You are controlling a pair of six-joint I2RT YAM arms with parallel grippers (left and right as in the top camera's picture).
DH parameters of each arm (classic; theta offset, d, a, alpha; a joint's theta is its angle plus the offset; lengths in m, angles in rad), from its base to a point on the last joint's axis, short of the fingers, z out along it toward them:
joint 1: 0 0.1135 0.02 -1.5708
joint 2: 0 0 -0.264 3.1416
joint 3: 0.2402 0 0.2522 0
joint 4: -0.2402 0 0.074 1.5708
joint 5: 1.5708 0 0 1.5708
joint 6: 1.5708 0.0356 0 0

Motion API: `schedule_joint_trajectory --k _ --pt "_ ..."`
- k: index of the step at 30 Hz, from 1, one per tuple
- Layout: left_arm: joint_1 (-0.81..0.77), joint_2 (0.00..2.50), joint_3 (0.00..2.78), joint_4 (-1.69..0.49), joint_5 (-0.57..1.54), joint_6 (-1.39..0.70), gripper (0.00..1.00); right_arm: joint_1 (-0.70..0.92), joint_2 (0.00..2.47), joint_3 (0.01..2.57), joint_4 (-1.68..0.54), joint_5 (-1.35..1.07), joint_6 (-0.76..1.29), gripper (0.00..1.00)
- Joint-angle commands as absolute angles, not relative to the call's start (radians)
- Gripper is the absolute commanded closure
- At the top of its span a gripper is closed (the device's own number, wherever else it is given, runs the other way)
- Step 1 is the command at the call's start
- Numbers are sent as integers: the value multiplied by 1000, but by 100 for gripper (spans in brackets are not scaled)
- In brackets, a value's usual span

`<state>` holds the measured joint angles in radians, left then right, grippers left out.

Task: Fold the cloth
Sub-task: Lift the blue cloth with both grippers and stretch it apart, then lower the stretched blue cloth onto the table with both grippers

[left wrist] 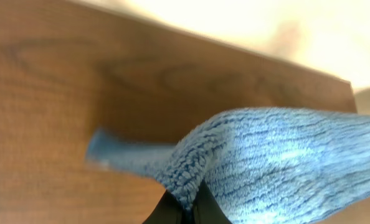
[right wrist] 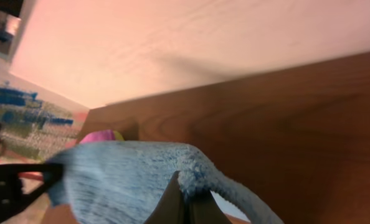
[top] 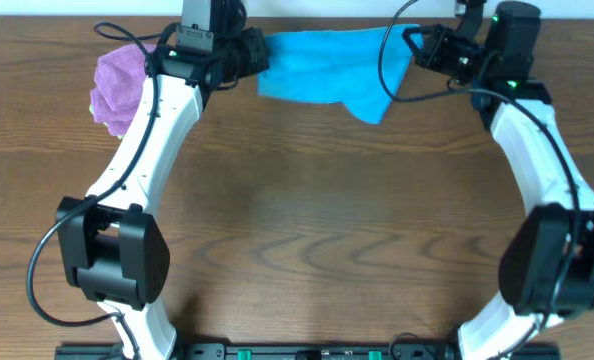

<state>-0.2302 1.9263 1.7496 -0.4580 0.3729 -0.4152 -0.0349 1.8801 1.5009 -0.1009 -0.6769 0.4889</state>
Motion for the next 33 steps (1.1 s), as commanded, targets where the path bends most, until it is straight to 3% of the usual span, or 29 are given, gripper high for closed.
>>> schedule_joint_trajectory --k 1,12,25,33 --pt "-207 1909 1766 -450 333 -386 94 -25 1911 1588 -118 -672 478 99" --pt "-175 1909 1766 -662 345 -270 95 -25 1909 1624 -279 -735 439 98" --pt "-175 1909 1766 -916 446 -160 94 -25 1849 1624 -825 -683 45 98" --pt "-192 1909 1729 -1087 438 -126 94 -24 1847 1621 -1036 -656 -63 98"
